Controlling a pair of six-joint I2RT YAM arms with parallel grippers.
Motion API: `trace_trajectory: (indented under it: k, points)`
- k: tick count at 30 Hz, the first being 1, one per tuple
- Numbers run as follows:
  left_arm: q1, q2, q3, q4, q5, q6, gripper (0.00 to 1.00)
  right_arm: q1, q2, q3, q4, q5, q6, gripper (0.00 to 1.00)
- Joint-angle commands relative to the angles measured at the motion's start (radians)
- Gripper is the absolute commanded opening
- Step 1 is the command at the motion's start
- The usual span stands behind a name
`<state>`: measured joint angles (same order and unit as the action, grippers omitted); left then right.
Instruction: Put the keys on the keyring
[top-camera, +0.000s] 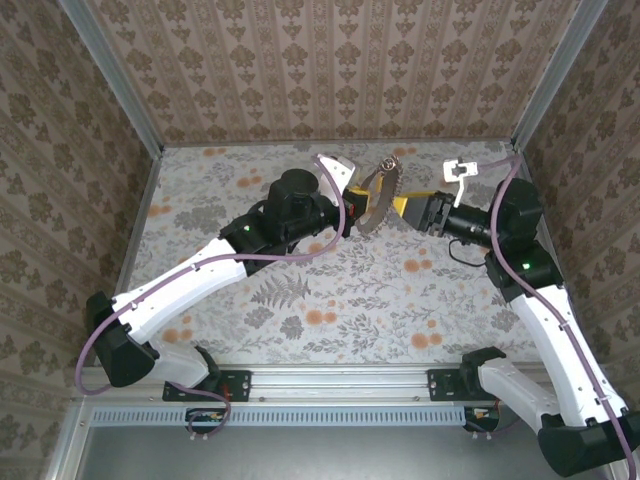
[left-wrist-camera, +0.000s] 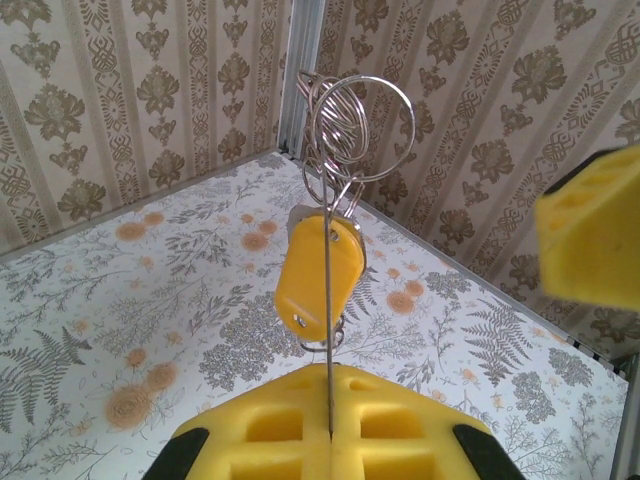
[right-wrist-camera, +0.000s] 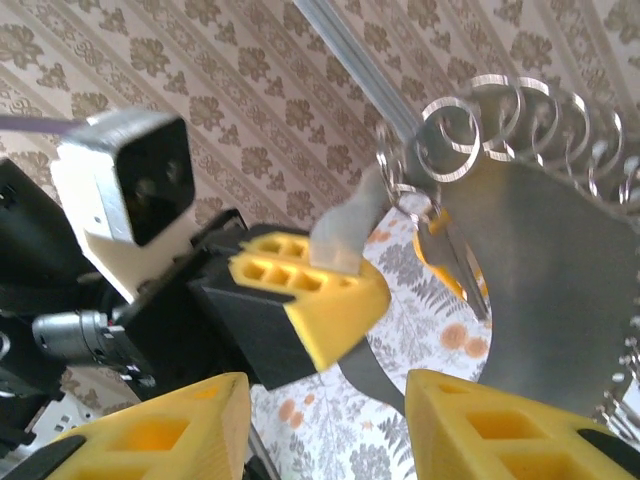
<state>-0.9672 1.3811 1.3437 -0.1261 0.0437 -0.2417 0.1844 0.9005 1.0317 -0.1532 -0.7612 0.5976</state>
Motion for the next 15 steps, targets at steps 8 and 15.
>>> trace_trajectory:
  k: [8, 15]
  points:
    - [0.005, -0.028, 0.037, 0.054, -0.011, -0.024, 0.00, -0.005, 0.115, 0.108, 0.173, 0.051, 0.128, 0.38]
    - [0.005, -0.024, 0.040, 0.054, -0.002, -0.024, 0.00, -0.001, 0.172, 0.131, 0.217, 0.048, 0.148, 0.34]
